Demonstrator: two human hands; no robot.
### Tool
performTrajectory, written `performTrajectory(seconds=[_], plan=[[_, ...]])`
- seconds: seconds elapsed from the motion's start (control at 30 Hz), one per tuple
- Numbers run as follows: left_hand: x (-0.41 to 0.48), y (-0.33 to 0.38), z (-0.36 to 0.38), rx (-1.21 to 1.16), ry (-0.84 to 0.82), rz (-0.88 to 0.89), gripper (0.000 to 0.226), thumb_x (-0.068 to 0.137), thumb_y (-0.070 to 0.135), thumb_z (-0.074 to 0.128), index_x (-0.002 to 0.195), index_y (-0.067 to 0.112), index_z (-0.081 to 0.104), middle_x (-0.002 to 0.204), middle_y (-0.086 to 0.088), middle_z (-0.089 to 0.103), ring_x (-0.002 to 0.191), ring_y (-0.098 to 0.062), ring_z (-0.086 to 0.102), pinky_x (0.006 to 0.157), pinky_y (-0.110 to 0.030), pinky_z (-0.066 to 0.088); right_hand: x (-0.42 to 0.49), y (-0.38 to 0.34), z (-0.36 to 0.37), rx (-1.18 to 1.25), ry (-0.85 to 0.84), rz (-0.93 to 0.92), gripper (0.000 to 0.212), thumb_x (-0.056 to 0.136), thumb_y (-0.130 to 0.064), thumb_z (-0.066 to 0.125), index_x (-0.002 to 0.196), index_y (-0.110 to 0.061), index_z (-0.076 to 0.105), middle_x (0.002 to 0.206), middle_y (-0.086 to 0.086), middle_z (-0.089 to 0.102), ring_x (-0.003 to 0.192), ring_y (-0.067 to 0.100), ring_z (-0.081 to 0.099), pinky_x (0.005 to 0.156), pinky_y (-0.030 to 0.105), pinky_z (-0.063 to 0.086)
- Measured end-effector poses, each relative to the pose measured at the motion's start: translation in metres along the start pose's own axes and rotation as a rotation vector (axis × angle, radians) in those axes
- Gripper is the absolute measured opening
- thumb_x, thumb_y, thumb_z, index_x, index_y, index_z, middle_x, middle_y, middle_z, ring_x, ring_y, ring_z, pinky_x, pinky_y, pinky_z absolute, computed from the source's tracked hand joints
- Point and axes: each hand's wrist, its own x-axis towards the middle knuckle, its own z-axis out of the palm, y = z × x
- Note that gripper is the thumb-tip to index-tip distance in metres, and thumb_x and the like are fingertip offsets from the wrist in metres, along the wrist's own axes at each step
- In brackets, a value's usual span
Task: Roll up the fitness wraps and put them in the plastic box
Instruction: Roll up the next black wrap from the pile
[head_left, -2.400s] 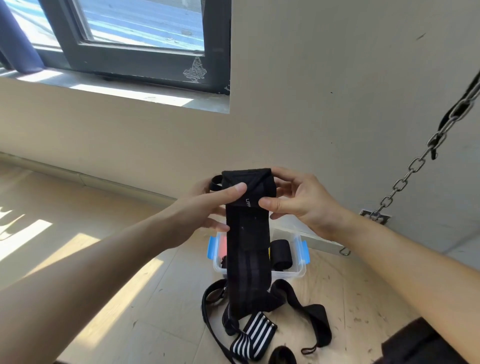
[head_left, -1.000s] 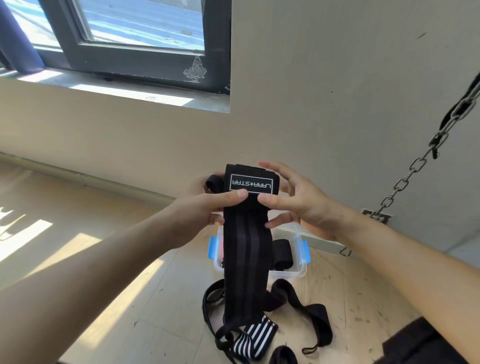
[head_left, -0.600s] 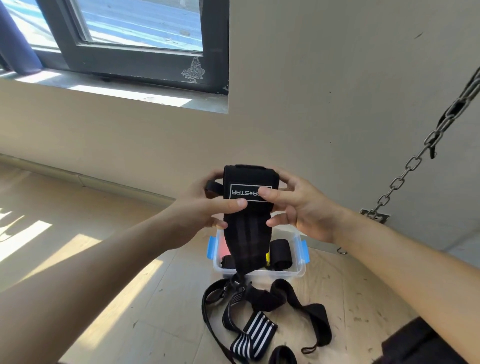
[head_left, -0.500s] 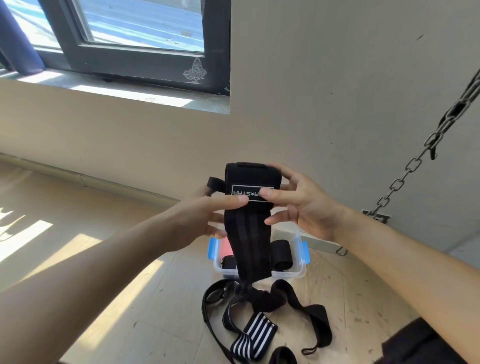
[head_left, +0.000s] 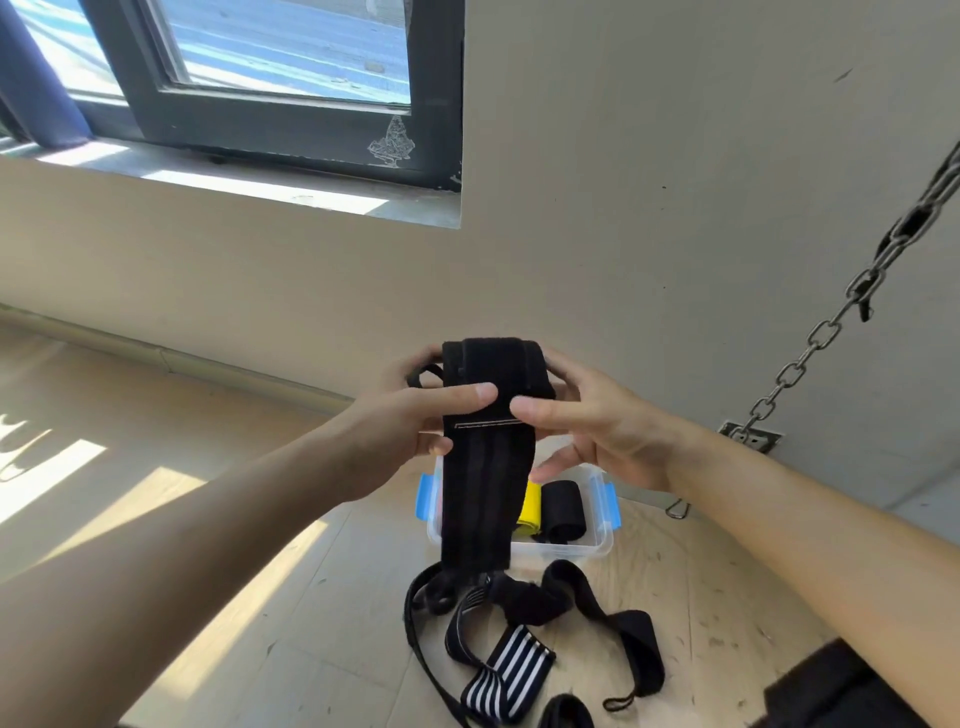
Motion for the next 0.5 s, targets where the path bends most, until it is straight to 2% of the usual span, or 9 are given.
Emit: performTrajectory(seconds=[0.07,0.13,0.23,0.33,0.5], plan=[[-0.0001,-0.0001,0.0000,-0.004,0.002,0.025,0.054,0.077,0.025,0.081,0.128,0.019,0.064,0.097,-0.007,0.068,0.079,-0.019,0.070,0.056,-0.024,0.047,0.0001,-0.0028,0.0032,0.038,0.011,0.065,0.048,0.092,-0.047,0.066,0.136,-0.033,0.056,0.132,0.007,0.065,0.108,0.035,0.070,0.069,0.039,0.060],[-0.0009,-0.0013,0.0010,0.013,0.011,0.049,0.056,0.075,0.023,0.083,0.127,0.022,0.064,0.100,-0.008,0.071,0.083,-0.020,0.071,0.057,-0.024,0.050,0.0006,-0.0034,0.0041,0.066,0.050,0.089,0.047,0.091,-0.053,0.061,0.133,-0.032,0.061,0.130,0.007,0.066,0.101,0.032,0.071,0.067,0.037,0.059],[-0.0014,-0.0042,0.0029,0.039,0.028,0.086,0.063,0.070,0.020,0.086,0.128,0.030,0.064,0.111,-0.008,0.071,0.095,-0.023,0.072,0.063,-0.031,0.054,0.0001,-0.0025,0.0035,0.113,0.064,0.067,0.042,0.092,-0.043,0.065,0.131,-0.028,0.063,0.123,0.005,0.069,0.096,0.026,0.070,0.065,0.033,0.058],[-0.0007,-0.0023,0.0039,0.055,0.029,0.056,0.071,0.068,0.020,0.087,0.132,0.035,0.060,0.111,0.001,0.072,0.093,-0.017,0.072,0.060,-0.030,0.053,0.0001,-0.0015,0.0003,0.172,0.069,0.023,0.046,0.090,-0.028,0.070,0.134,-0.023,0.060,0.110,0.001,0.069,0.088,0.020,0.070,0.063,0.030,0.056],[-0.0041,0.0006,0.0029,0.137,-0.079,-0.111,0.057,0.078,0.051,0.077,0.131,0.034,0.060,0.120,-0.003,0.073,0.098,-0.029,0.074,0.062,-0.032,0.054,-0.0001,-0.0020,-0.0028,0.160,0.111,-0.060,0.057,0.082,-0.014,0.076,0.135,-0.021,0.056,0.119,0.010,0.070,0.102,0.026,0.072,0.066,0.032,0.059]])
